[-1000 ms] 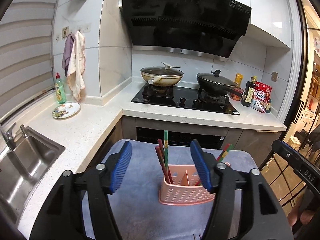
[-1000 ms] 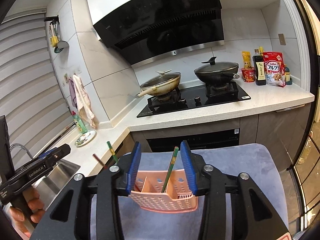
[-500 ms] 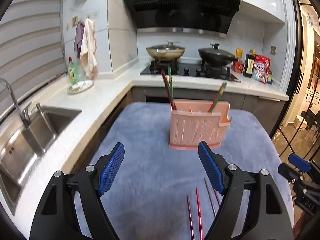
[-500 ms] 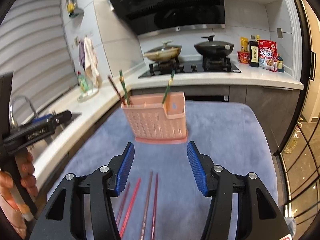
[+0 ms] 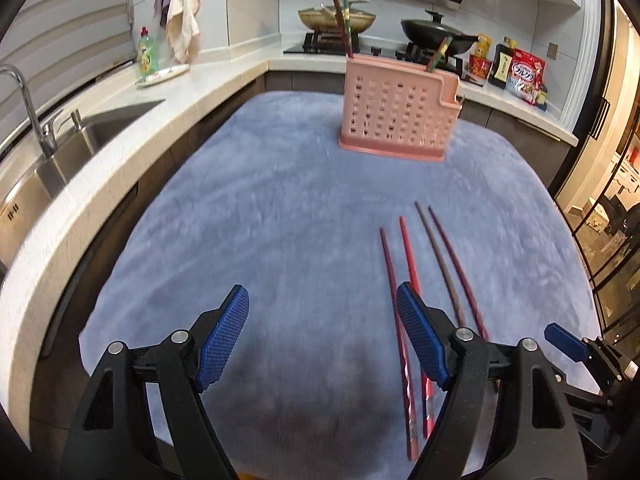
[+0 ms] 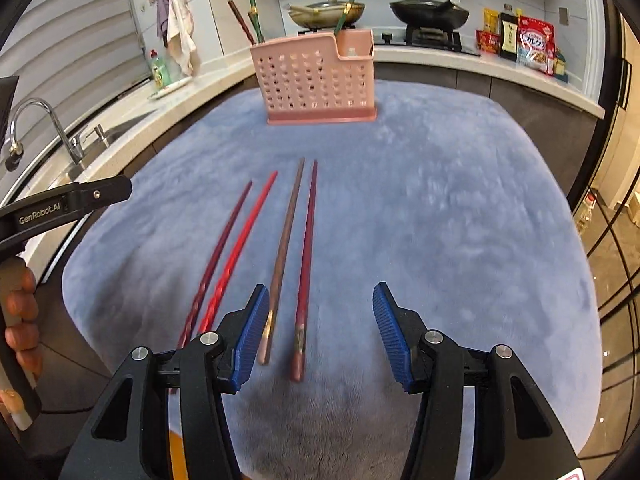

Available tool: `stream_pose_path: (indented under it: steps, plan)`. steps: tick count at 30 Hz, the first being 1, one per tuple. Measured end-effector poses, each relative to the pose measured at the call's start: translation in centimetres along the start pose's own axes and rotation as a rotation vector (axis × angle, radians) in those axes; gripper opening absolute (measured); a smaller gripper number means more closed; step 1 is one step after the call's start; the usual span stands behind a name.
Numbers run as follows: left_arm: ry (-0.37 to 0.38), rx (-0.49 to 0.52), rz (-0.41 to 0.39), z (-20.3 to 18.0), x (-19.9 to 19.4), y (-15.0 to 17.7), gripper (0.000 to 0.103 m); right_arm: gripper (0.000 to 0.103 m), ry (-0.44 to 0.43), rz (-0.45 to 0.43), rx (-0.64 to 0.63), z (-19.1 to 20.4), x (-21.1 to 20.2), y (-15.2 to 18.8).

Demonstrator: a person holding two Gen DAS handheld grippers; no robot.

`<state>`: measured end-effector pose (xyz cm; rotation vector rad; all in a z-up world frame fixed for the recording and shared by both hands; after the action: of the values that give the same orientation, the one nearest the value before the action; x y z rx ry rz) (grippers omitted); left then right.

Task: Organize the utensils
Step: 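Grasp a red chopstick with the left tool while the right tool grasps a dark red one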

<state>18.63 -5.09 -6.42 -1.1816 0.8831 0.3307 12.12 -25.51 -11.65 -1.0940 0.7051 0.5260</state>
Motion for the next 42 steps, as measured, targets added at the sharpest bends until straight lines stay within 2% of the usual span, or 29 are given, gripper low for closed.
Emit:
stream_pose_path:
  steps: [3,6,12,16,20,28,34,42]
  plan:
    - [0.002,-0.006,0.021,-0.2,0.1,1.4,0.072,0.036,0.002,0.022,-0.002,-0.1,0.7,1.3]
    - [0.010,-0.009,0.040,-0.6,0.2,2.7,0.072,0.030,0.002,0.044,-0.005,0.1,1.5,2.1]
    - [0.029,-0.004,0.072,-1.3,0.4,4.7,0.072,0.022,0.017,0.068,-0.031,0.5,2.9,3.4]
    - [0.036,0.011,0.091,-1.9,0.6,5.9,0.072,0.019,0.020,0.053,-0.038,0.4,2.9,3.5]
    - [0.057,0.025,0.101,-2.9,0.6,6.6,0.072,0.007,0.021,0.051,-0.025,-0.3,2.8,3.5]
    - [0.111,0.076,0.129,-5.6,0.9,8.2,0.072,0.007,0.019,0.053,0.007,-1.3,1.9,3.8]
    - [0.124,0.101,0.156,-6.9,1.4,9.3,0.072,0.007,-0.003,0.065,0.037,-2.0,1.6,4.3]
    - [0.085,0.118,0.159,-6.7,2.3,9.7,0.072,0.007,-0.008,0.068,0.044,-2.2,1.6,4.4]
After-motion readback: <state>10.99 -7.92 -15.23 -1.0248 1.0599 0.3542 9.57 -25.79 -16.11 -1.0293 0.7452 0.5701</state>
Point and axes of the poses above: each gripper's, at about its wrist camera, not at the fingertips, and x roughly the way its jaws point, z to its left, y to its underside, the point moved 8 cm from there along x, roughly the way its jaws point, and after that the axes turned 12 degrees about x, right-handed, at the moved point
